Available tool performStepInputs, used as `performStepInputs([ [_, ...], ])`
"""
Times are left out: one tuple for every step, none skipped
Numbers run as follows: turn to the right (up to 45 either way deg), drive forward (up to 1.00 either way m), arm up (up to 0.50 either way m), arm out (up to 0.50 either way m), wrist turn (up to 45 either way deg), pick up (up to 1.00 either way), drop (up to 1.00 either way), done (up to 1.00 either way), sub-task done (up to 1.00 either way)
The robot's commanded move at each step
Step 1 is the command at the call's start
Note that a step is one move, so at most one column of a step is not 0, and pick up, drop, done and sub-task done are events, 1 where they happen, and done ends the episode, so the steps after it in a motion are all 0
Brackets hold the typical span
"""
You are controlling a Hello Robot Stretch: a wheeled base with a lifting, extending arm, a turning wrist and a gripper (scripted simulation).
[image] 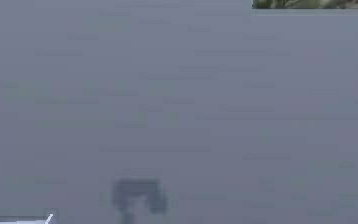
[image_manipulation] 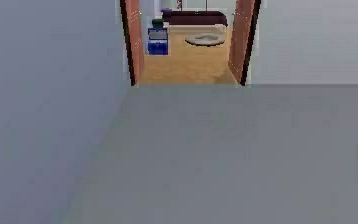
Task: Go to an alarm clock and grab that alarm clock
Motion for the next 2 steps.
performStepInputs([
  [-45.0,0.00,0.00,0.00,0.0,0.00,0.00,0.00,0.00],
  [-45.0,0.00,0.00,0.00,0.0,0.00,0.00,0.00,0.00],
])
